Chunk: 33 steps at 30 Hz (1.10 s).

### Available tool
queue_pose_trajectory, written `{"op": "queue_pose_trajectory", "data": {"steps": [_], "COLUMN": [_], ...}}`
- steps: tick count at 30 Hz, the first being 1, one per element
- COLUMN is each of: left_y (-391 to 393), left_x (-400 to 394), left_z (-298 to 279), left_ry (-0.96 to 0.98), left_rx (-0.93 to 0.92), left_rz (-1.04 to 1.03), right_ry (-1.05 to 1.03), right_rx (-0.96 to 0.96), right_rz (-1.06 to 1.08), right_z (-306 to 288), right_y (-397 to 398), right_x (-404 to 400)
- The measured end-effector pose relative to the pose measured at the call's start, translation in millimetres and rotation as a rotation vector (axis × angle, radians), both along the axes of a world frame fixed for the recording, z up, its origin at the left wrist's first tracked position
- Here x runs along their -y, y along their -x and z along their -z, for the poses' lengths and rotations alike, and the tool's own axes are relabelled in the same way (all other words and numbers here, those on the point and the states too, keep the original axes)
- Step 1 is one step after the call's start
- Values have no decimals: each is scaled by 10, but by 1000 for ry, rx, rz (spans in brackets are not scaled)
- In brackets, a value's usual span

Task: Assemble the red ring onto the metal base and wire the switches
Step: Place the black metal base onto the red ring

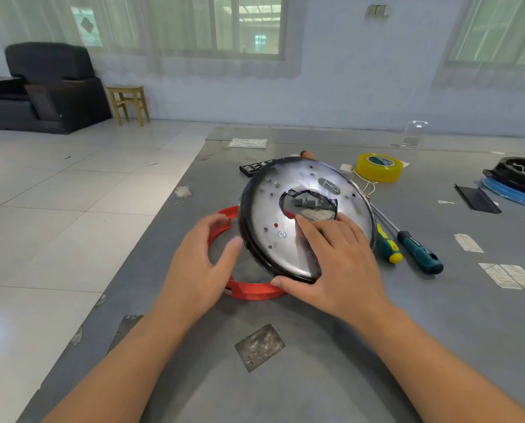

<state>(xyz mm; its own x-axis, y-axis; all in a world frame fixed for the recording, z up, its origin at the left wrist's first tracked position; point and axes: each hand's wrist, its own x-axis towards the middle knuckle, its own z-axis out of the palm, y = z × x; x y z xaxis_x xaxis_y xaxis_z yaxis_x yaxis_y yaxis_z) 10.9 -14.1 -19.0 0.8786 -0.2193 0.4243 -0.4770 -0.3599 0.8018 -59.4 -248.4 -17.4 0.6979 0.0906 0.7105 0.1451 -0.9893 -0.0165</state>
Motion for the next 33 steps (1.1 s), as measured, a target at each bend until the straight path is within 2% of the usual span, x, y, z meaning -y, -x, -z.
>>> {"op": "queue_pose_trajectory", "data": {"steps": [2, 4, 5, 7, 12, 16, 20, 25, 29, 33], "left_y": [-46, -94, -112, -141, -159, -140, -107, -97, -91, -86], "left_x": [94, 146, 155, 174, 222, 181, 155, 135, 148, 150], "left_z": [-136, -248, -283, -300, -190, -153, -130, -109, -94, -96], "left_ry": [339, 660, 750, 839, 953, 1011, 1020, 1018, 1023, 1029], "left_rx": [-282, -640, -762, -858, -817, -775, -757, -752, -752, -753], "left_rz": [65, 304, 405, 480, 459, 488, 483, 487, 490, 486], "right_ry": [27, 52, 61, 67, 96, 36, -4, -189, -187, -200], "right_rx": [34, 54, 62, 63, 2, -24, -25, 3, -33, 26], "right_rz": [-47, -88, -103, -116, -98, -103, -89, -125, -62, -99], "right_z": [-3, -6, -5, 3, 48, 54, 25, -23, -80, -55], "right_y": [-32, -75, -97, -131, -150, -103, -81, -99, -165, -171], "right_x": [-14, -34, -48, -72, -68, -42, -17, -7, 17, 51]}}
